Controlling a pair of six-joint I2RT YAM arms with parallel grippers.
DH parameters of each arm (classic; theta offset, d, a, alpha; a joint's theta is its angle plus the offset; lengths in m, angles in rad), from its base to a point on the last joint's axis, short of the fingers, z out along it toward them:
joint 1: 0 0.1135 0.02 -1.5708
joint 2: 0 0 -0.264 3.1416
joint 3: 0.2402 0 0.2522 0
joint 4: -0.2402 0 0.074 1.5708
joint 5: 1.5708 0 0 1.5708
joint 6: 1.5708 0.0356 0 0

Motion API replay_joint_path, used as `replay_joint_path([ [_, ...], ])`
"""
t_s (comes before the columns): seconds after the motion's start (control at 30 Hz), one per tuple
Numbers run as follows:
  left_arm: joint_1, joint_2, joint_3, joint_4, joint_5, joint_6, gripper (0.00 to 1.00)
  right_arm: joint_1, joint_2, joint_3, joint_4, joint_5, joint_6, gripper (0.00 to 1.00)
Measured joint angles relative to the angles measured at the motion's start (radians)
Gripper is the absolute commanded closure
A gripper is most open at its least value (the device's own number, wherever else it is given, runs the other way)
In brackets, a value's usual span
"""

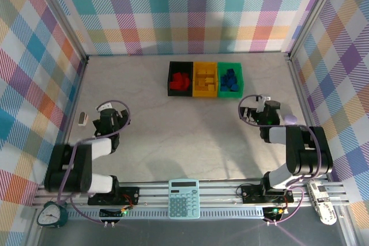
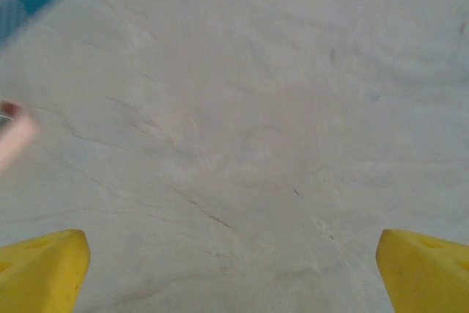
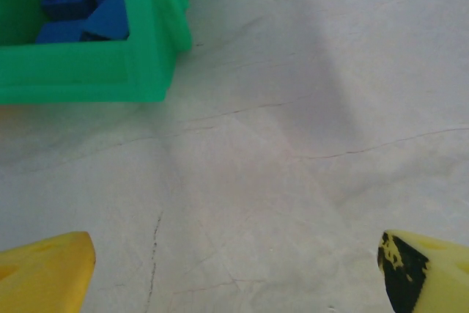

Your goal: Sort the legos into containers by color

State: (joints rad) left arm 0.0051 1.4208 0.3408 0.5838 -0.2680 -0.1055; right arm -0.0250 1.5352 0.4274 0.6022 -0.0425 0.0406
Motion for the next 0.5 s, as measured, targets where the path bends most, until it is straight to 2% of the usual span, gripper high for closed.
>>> replay_joint_path([
  [0.13, -0.009, 0.146, -0.001, 0.187, 0.129, 0.042, 0.0, 0.002, 0.007, -0.016, 0.088, -0.024, -0.01, 0.01],
  [0.23, -0.011, 0.16, 0.019, 0.216, 0.188, 0.065, 0.0, 0.003, 0.007, -0.016, 0.133, -0.031, -0.016, 0.01],
  [0.5, -0.023, 0.16, 0.038, 0.267, 0.223, 0.081, 0.0, 0.006, 0.007, -0.016, 0.162, -0.031, -0.024, 0.01],
])
